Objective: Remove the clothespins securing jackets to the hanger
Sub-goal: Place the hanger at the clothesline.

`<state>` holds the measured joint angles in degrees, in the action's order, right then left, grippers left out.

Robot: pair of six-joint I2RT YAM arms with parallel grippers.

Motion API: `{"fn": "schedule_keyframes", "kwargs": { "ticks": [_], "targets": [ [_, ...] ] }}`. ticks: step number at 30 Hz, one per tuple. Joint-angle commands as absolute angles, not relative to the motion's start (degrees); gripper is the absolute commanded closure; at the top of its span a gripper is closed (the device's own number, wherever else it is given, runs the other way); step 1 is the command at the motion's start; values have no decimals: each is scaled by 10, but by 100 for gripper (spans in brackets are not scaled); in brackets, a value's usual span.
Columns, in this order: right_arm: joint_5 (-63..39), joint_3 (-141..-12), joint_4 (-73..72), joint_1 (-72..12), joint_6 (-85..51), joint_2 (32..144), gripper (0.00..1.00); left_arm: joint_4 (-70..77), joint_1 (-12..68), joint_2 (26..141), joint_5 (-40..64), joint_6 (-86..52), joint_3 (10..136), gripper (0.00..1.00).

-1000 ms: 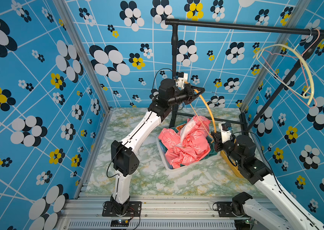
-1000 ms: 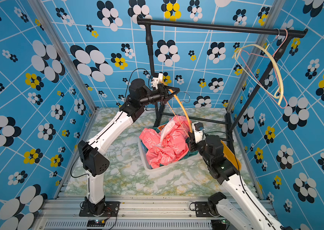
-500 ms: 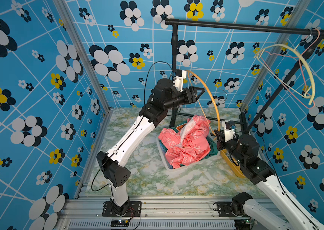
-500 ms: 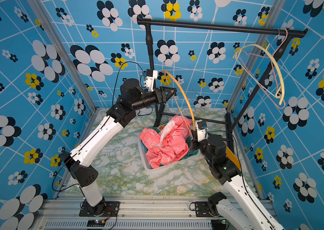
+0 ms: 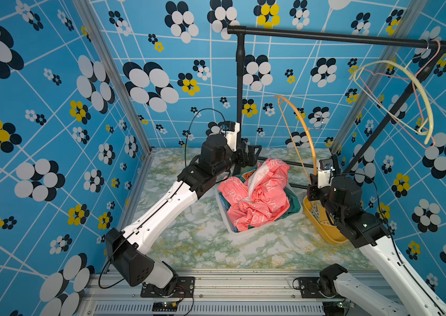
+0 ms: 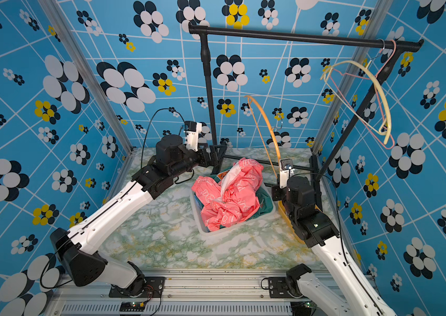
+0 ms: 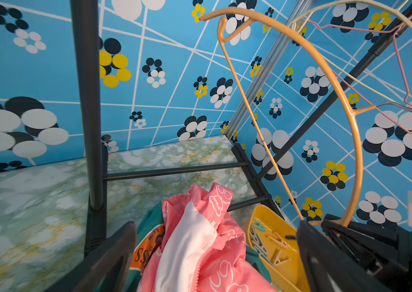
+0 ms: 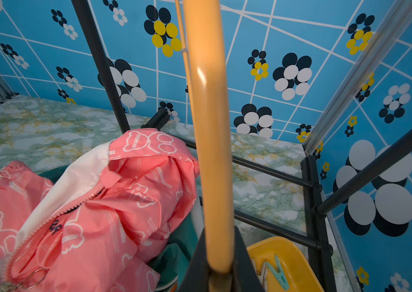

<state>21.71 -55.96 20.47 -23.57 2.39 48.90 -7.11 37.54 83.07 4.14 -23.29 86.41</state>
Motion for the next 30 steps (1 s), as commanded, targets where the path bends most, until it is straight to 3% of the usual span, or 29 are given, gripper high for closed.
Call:
{"fn": "schedule_keyframes", "kwargs": {
  "ticks": [1,8,14,30],
  "targets": [
    [264,-608,202,-235,38,497,100,-11,384,773,-31,-184,796,1],
    [235,-753,257,-182,63,611,100,-34,434,742,-170,-105,709,1],
    [173,-942,329,-121,70,719,100,-30,436,725,-191,-114,648,1],
    [-47,-1226,407,22,82,876,100,0,433,711,-196,-135,589,1]
  ]
}}
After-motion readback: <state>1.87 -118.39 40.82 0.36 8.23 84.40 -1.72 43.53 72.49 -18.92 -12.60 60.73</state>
